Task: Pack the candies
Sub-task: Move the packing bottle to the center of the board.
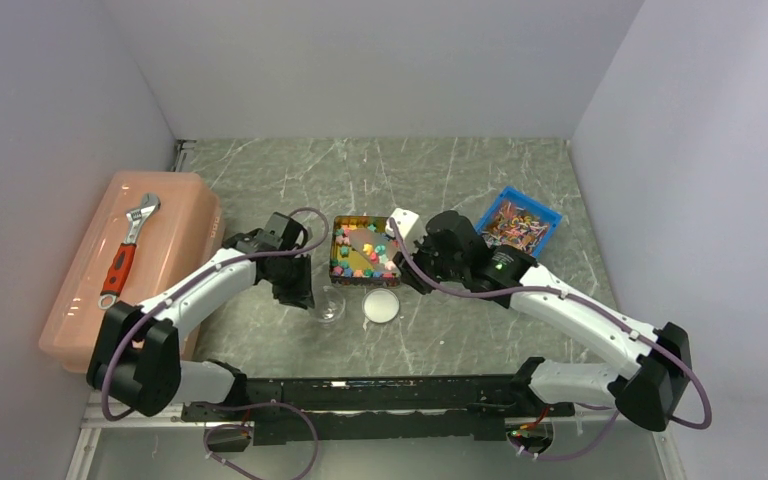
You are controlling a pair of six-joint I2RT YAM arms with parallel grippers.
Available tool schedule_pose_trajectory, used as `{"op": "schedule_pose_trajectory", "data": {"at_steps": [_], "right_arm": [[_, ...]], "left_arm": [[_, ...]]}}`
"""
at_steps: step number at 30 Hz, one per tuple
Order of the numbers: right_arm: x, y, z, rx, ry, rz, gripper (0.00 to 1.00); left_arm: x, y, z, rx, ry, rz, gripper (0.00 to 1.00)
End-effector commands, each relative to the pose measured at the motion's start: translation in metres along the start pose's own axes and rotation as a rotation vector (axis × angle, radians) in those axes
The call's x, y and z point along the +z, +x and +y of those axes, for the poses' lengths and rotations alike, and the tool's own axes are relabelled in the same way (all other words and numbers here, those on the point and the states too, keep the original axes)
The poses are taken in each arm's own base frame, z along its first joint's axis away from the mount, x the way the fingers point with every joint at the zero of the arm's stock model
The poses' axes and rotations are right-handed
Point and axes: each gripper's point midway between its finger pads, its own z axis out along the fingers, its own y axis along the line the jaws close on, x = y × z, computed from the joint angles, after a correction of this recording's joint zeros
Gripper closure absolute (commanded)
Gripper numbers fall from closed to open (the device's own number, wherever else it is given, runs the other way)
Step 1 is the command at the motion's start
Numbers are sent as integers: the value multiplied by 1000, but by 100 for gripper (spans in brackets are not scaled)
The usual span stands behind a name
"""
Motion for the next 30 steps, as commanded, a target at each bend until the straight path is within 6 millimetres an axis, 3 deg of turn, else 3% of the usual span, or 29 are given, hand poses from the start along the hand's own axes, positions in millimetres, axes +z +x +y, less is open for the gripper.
{"op": "schedule_pose_trajectory", "data": {"at_steps": [1, 10, 19, 30], "right_arm": [[-17, 0, 9, 28, 4, -6, 100], [-38, 19, 24, 64, 50, 50, 100], [-52, 40, 50, 166, 47, 188, 100], [-52, 62, 68, 187, 29, 333, 100]], "left_arm": [[3, -16, -26, 22, 47, -37, 74], [15, -18, -60, 74, 83, -14, 76], [17, -12, -80, 117, 117, -12, 76], [-9, -25, -81, 152, 101, -105, 54]]}}
